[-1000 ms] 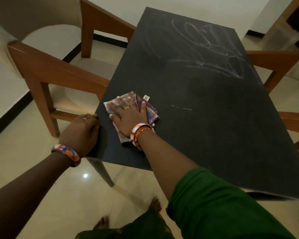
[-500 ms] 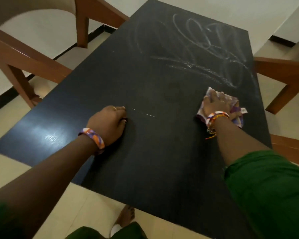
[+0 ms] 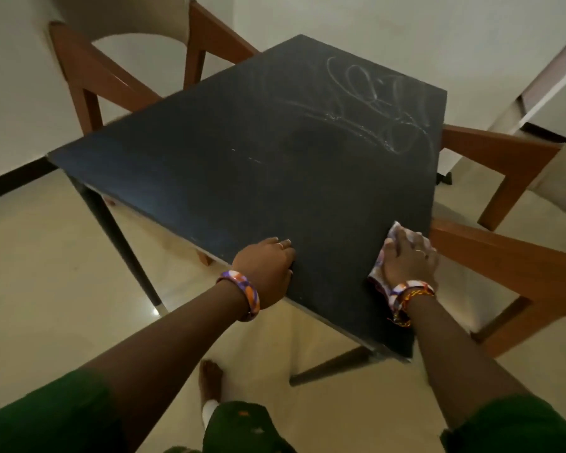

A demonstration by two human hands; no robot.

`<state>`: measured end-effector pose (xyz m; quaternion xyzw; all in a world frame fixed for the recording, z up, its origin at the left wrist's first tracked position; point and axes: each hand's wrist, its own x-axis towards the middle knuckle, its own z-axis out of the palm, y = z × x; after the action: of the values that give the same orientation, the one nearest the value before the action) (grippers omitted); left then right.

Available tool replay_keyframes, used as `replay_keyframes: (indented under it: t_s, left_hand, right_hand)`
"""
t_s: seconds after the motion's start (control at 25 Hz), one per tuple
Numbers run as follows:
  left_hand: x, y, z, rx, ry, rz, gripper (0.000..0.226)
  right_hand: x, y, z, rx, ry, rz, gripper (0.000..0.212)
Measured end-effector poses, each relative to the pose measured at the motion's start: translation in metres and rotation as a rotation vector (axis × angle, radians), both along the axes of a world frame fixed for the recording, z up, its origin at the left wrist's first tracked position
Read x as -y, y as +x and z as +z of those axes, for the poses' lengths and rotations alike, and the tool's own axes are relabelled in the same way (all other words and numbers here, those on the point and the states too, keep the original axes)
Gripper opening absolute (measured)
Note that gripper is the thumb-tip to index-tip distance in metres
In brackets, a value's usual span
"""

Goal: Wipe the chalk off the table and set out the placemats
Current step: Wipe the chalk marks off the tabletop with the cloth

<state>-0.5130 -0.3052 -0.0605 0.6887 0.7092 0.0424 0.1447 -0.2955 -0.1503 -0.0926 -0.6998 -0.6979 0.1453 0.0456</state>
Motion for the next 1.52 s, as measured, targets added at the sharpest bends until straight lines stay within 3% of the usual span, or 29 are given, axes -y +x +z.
replay_keyframes:
  t_s: [0.12,0.36,0.48,0.64,0.88,0.96,1.04,1.12,1.2,1.32,1.4,1.52]
  left_hand:
    - [0.022,0.059,-0.001,-0.008,-0.035,0.045,0.046]
    - [0.022,0.109,0.011,-0.01,-0.001,0.405,0.039]
    - [-0.005,0.133,0.01,-0.185,-0.066,0.538,0.045]
    - [-0.035,0.189,0.006,-0.553,-0.305,0.662,0.042]
    - [-0.022,0.224,0.005,-0.624,-0.319,0.877,0.027]
    - [-0.035,0.243,0.006,-0.577,-0.322,0.95,0.026]
    - [-0.058,0.266,0.001,-0.436,-0.186,0.993,0.03]
    - [-0.08,0.295,-0.011,-0.277,-0.025,1.03,0.036]
    - [-0.105,0.33,-0.022,-0.235,0.039,1.018,0.042]
    - [-0.158,0.392,-0.021,0.02,0.153,1.055,0.032]
    - [-0.205,0.433,-0.006,0.074,0.288,0.949,0.027]
    - [-0.279,0.476,0.032,0.013,0.439,0.717,0.028]
  right_hand:
    - [0.054,0.018,-0.002,-0.081,0.007,0.103,0.05]
    - [0.088,0.055,0.009,-0.329,-0.023,0.326,0.048]
    - [0.081,0.088,0.019,-0.396,-0.062,0.524,0.045]
    - [0.049,0.158,0.033,-0.273,-0.101,0.945,0.045]
    - [-0.028,0.253,0.08,-0.167,0.008,1.068,0.044]
    - [-0.06,0.264,0.09,-0.117,0.095,1.103,0.044]
    - [-0.091,0.272,0.093,-0.036,0.147,1.154,0.044]
    - [-0.116,0.281,0.093,-0.036,0.083,1.203,0.046]
    - [-0.14,0.295,0.097,-0.018,0.034,1.281,0.047]
    - [-0.177,0.323,0.114,0.093,0.033,1.422,0.045]
    - [-0.209,0.344,0.134,0.149,0.073,1.467,0.044]
    - [-0.271,0.369,0.155,0.28,0.266,1.498,0.049]
